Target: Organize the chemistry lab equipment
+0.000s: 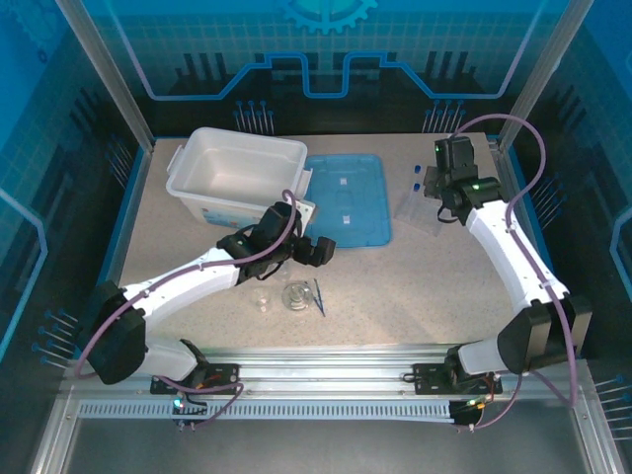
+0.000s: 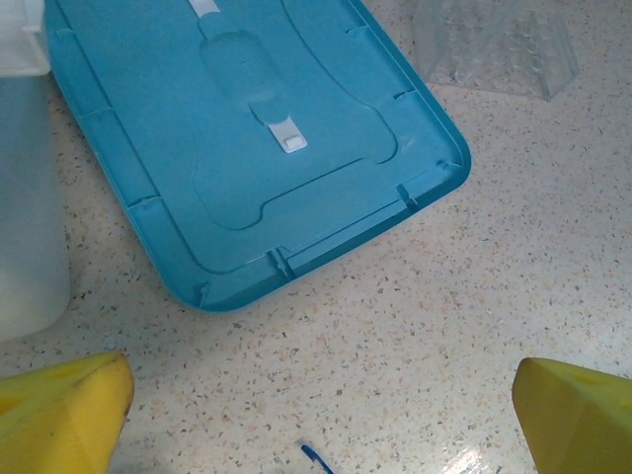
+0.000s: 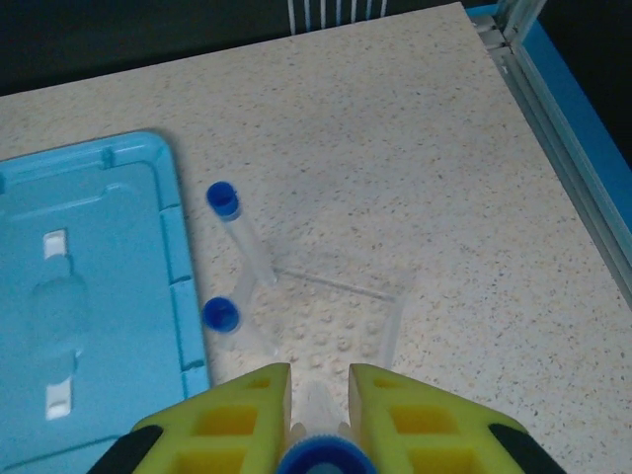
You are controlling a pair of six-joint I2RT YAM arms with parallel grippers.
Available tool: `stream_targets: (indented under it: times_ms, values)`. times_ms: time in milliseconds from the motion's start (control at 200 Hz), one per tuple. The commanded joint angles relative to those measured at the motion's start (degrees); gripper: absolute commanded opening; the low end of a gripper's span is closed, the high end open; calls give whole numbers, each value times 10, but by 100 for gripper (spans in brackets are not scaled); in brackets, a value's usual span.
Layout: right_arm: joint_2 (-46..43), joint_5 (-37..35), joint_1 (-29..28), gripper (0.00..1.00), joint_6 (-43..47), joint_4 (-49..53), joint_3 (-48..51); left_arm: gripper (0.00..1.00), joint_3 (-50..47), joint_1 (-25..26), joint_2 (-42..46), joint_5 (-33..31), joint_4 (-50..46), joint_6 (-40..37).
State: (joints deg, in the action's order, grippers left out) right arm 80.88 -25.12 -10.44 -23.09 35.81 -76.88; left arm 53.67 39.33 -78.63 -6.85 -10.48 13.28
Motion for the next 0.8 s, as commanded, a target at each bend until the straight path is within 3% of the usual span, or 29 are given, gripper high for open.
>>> stream_targets:
  times_ms: [0,796]
  values:
    - [18,-4,22,20,-22,-46,11,99,-14,-12,26,-6,-3,18]
    - [165,24,58,19,-33,-115,-18,99,-64,-54,77,15,-15,48]
